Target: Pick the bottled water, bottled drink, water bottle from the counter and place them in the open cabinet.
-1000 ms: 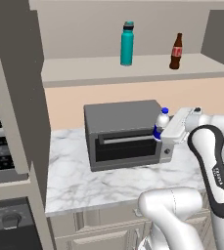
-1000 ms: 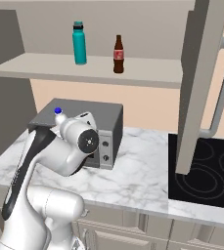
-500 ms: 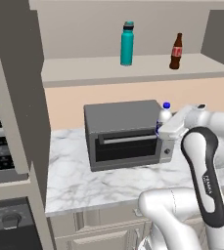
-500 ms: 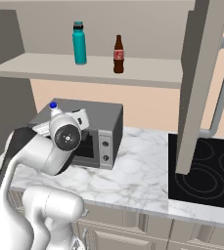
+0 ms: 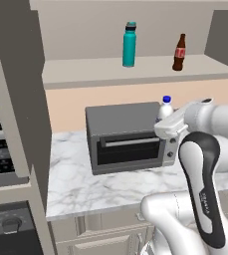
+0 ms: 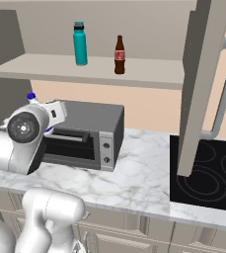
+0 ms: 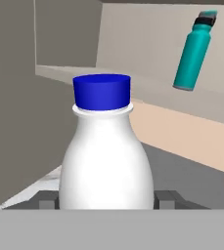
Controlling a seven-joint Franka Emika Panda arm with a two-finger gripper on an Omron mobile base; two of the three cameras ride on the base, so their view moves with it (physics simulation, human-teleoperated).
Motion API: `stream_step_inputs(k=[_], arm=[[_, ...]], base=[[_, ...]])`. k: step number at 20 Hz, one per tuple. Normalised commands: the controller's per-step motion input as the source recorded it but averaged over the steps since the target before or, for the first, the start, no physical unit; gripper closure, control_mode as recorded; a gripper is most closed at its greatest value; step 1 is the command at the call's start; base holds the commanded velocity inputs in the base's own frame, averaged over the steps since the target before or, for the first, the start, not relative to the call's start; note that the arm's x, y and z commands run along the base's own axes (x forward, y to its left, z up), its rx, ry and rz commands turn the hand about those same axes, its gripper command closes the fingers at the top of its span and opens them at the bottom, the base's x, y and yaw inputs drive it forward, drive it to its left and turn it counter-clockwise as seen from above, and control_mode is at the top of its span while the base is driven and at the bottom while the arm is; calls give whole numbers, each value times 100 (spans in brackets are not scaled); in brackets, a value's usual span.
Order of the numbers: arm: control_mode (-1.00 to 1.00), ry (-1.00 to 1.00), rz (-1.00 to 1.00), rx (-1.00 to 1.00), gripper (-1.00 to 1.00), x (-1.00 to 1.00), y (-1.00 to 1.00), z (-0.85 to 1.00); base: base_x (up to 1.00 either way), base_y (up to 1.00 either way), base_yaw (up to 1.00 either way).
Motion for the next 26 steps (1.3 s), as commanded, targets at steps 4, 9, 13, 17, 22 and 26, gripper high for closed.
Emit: stream_step_inputs(k=[4, 9, 13, 17, 22, 26], arm=[[-100, 0, -5, 0, 100, -62, 14, 42], [-100, -10, -4, 0, 100, -48, 13, 43], [-100, -9, -4, 0, 100, -39, 19, 52], [-100, -5, -4, 0, 100, -9, 24, 61], [-100, 0, -1, 0, 100, 11, 21, 60], [-100, 0, 0, 3, 100, 20, 6, 38]], base=[[0, 0, 0], [0, 0, 0], [0, 0, 0], [0, 0, 0], [0, 0, 0], [0, 0, 0]])
